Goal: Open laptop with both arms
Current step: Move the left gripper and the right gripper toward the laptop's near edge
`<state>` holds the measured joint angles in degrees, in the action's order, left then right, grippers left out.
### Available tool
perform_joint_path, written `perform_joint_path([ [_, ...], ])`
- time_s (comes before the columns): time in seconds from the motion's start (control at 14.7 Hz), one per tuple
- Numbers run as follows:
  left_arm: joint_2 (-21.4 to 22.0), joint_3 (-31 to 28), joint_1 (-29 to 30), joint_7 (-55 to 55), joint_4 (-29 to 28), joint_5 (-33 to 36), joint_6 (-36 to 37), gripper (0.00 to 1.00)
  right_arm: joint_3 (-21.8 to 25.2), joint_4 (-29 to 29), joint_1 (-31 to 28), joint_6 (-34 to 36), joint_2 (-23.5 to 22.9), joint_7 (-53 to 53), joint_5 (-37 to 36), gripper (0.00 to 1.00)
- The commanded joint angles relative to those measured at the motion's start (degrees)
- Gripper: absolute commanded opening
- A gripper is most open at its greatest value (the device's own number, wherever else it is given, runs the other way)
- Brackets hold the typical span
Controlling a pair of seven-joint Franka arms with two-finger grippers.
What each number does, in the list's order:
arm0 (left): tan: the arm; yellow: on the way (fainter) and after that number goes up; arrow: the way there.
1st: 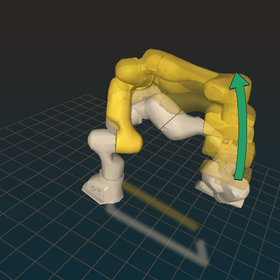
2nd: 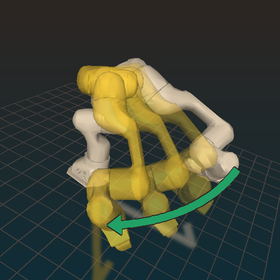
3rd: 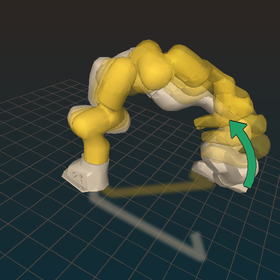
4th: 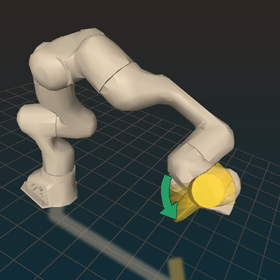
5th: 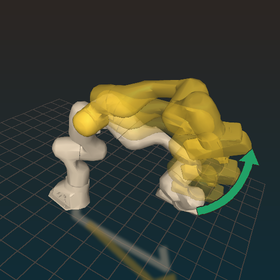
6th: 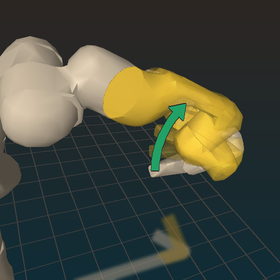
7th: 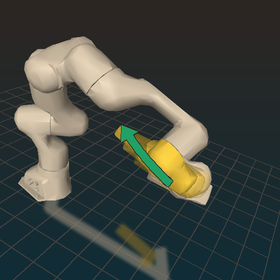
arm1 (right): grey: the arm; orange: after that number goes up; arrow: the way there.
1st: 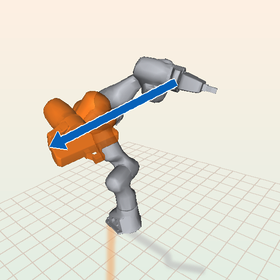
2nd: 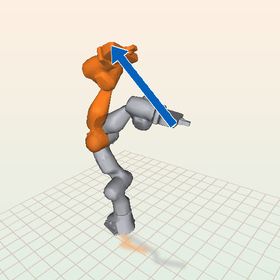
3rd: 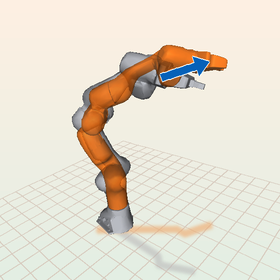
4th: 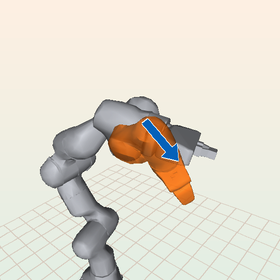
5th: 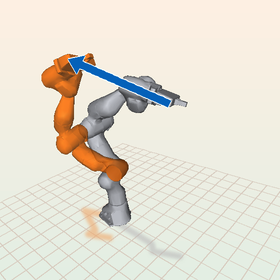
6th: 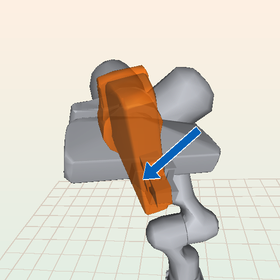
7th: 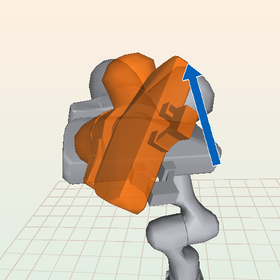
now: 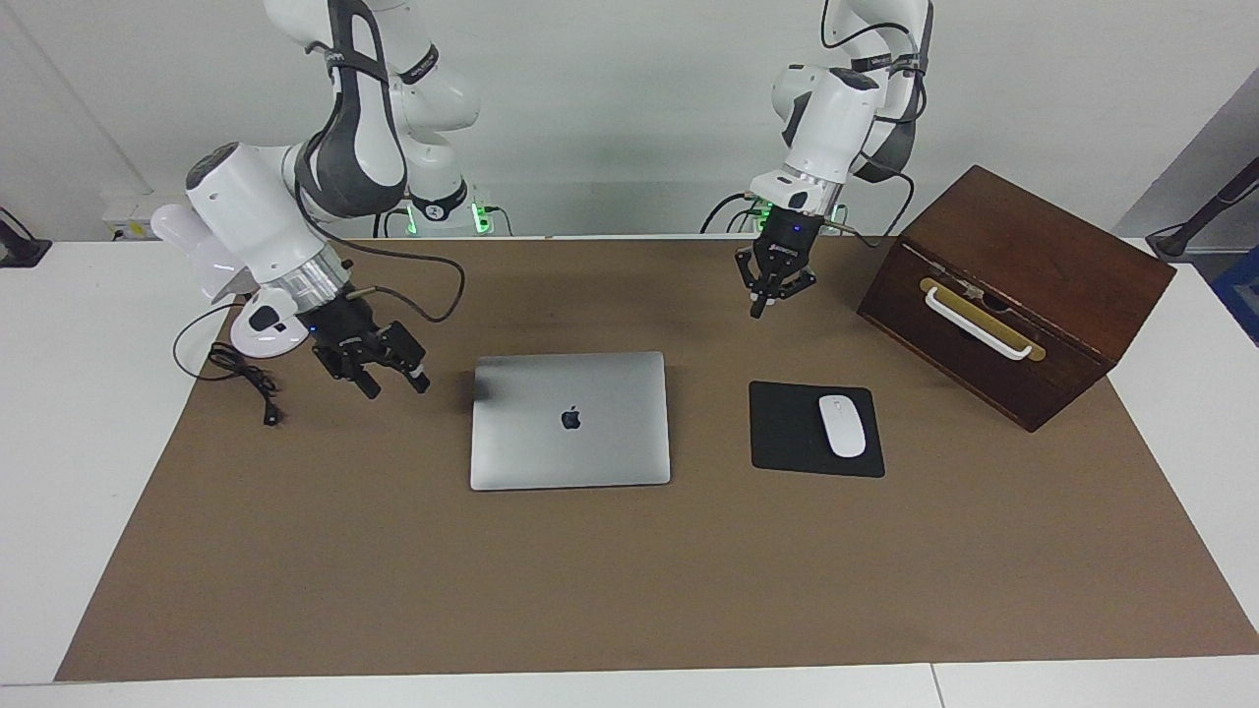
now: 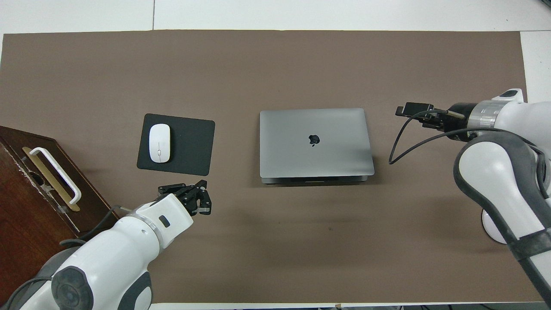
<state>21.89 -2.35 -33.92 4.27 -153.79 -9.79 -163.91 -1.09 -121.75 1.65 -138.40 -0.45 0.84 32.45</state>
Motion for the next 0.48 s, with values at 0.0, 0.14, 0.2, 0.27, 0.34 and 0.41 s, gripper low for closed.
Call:
perform_joint_path([
  [0.0,-0.17,-0.72,-3.78,1.62,-3.18,-0.76,-5.36,0.0,0.03,-1.47,3.26,-3.36,0.98,-6.35,1.12,1.0],
  [0.14,-2.37,-0.72,-6.06,1.71,-4.84,-0.76,-11.57,0.0,0.03,-1.65,5.81,-5.38,0.89,-9.53,1.12,1.0],
  [0.2,-4.03,-0.72,-7.38,2.14,-5.2,-0.76,-14.39,0.0,0.03,-2.08,6.96,-6.52,0.89,-11.28,1.12,1.0],
  [0.27,-5.53,-0.72,-8.35,2.23,-5.29,-0.76,-16.07,0.0,0.12,-2.7,8.19,-7.75,0.98,-12.6,1.12,1.0],
  [0.34,-7.02,-0.72,-9.05,2.23,-5.29,-0.76,-17.83,0.0,0.04,-3.66,8.98,-8.89,1.42,-13.05,1.12,1.0],
  [0.41,-8.6,-0.72,-9.93,2.23,-5.29,-0.76,-20.54,0.0,0.12,-5.15,10.29,-10.82,1.68,-13.67,1.12,1.0],
])
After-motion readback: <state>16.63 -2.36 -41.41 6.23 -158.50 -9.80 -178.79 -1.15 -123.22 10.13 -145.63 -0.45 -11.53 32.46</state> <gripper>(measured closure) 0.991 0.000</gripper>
